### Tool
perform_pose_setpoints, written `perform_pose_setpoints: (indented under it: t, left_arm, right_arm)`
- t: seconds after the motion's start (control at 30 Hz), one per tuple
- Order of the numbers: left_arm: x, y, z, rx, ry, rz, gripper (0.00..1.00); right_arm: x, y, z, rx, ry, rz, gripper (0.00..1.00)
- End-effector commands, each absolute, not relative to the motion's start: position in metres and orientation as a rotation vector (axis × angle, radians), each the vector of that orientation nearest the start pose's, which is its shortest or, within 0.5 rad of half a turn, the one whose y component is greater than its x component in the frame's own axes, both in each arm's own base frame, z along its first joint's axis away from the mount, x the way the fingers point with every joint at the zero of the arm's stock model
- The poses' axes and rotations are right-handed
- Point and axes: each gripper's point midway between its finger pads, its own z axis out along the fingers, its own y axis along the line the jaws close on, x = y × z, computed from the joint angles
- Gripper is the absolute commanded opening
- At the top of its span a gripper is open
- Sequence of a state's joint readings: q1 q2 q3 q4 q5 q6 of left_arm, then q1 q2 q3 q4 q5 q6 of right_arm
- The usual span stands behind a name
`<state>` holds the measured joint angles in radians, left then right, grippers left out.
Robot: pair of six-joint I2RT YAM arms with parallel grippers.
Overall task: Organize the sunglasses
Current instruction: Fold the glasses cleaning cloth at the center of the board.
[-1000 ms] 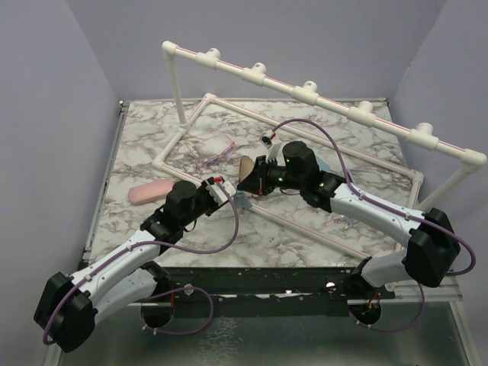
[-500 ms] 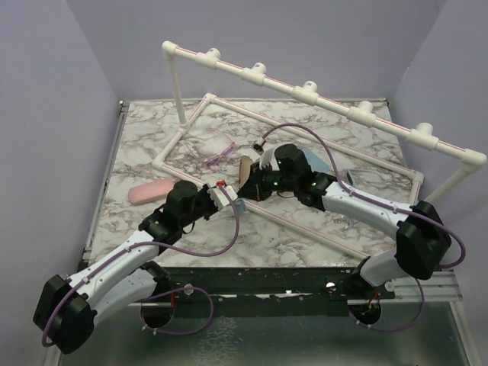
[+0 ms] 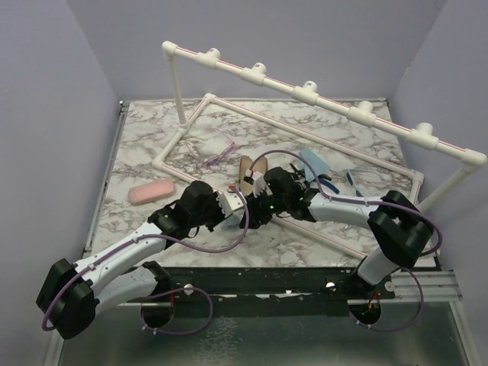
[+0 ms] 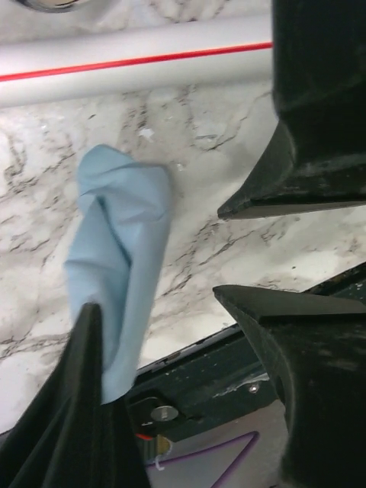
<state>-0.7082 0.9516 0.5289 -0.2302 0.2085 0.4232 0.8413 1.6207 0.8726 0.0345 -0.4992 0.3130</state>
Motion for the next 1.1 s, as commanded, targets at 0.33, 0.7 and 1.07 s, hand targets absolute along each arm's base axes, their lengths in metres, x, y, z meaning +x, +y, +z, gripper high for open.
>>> perform_pose_setpoints:
  t: [0.33,0.7,1.07]
  left_arm:
    - [0.250,-0.205,0.168,0.617,2.216,-0.245,0.00]
    - [0.242,-0.204,0.159,0.293,2.519,-0.187,0.00]
    - [0.245,-0.215,0.170,0.284,2.504,-0.274,0.00]
  right_arm:
    - [0.206,0.323,0.157,-0.674,1.631,1.015,0.74]
    - [0.235,0.339,0.202,-0.669,1.429,0.923,0.66]
    - [0.239,0.369,0.190,-0.779,1.369,0.955,0.51]
